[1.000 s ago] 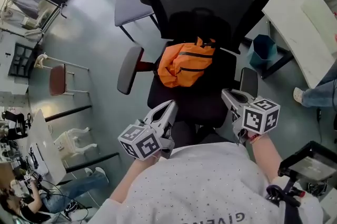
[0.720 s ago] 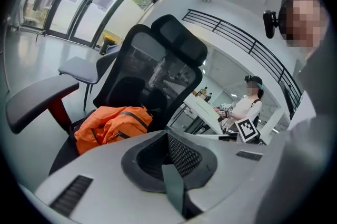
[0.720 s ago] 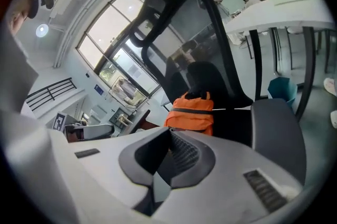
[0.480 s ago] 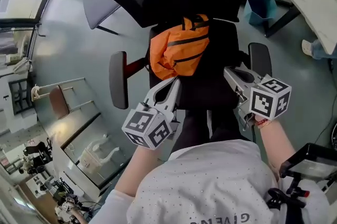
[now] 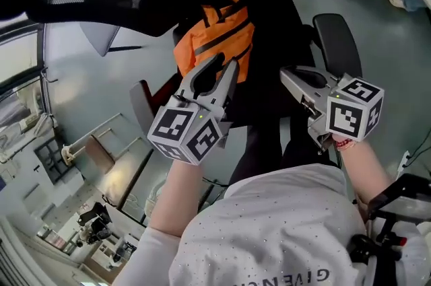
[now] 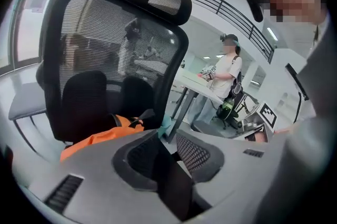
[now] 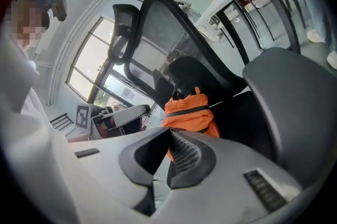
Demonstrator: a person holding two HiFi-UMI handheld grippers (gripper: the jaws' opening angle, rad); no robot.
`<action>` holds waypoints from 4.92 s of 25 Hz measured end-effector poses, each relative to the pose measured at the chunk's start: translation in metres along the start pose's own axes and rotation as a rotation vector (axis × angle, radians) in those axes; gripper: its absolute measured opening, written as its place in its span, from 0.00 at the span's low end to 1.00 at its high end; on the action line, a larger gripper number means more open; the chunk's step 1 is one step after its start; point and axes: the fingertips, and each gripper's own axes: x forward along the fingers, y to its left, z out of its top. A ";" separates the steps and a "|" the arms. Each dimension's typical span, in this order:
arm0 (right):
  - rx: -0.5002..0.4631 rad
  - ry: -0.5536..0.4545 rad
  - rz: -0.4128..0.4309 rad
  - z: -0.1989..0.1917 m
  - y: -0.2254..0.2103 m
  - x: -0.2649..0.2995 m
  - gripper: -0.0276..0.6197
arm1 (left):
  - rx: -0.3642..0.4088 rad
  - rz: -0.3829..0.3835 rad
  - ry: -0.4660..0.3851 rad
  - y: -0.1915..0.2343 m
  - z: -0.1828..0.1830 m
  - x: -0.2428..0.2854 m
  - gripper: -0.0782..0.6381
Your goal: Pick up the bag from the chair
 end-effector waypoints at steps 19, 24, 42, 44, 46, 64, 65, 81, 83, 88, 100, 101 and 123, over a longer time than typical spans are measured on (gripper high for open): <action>0.063 -0.025 -0.024 -0.019 -0.002 -0.012 0.05 | 0.778 0.049 0.305 0.057 0.034 0.089 0.52; 0.062 -0.006 -0.035 -0.025 -0.006 -0.012 0.05 | 0.800 0.030 0.357 0.064 0.016 0.113 0.50; 0.105 0.008 -0.038 -0.028 -0.011 -0.011 0.05 | 0.895 0.074 0.374 0.071 -0.004 0.109 0.15; 0.111 0.009 -0.034 -0.030 -0.011 -0.012 0.05 | 0.880 0.034 0.380 0.064 -0.010 0.110 0.15; 0.115 0.014 -0.036 -0.031 -0.011 -0.011 0.05 | 0.857 0.004 0.400 0.060 -0.018 0.110 0.14; 0.146 0.047 -0.066 -0.046 -0.022 -0.014 0.05 | 0.555 -0.267 0.533 0.019 -0.072 0.110 0.11; 0.150 0.047 -0.066 -0.047 -0.022 -0.014 0.05 | 0.503 -0.282 0.527 0.015 -0.073 0.108 0.11; 0.094 0.107 -0.023 -0.065 -0.006 0.008 0.05 | -0.332 -0.246 0.133 0.031 -0.086 0.067 0.11; 0.079 0.120 -0.017 -0.072 -0.001 0.013 0.05 | -0.354 -0.219 0.123 0.041 -0.096 0.056 0.11; 0.042 0.163 0.006 -0.076 -0.002 0.018 0.05 | -0.371 -0.142 0.042 0.060 -0.091 0.042 0.11; -0.124 0.279 0.102 -0.059 0.007 0.034 0.05 | -0.472 0.028 -0.185 0.090 -0.068 -0.009 0.11; -0.130 0.284 0.106 -0.059 0.009 0.036 0.05 | -0.477 0.030 -0.198 0.092 -0.069 -0.013 0.11; -0.217 0.362 0.136 -0.068 -0.018 0.038 0.05 | -0.512 0.170 -0.515 0.046 -0.082 -0.088 0.11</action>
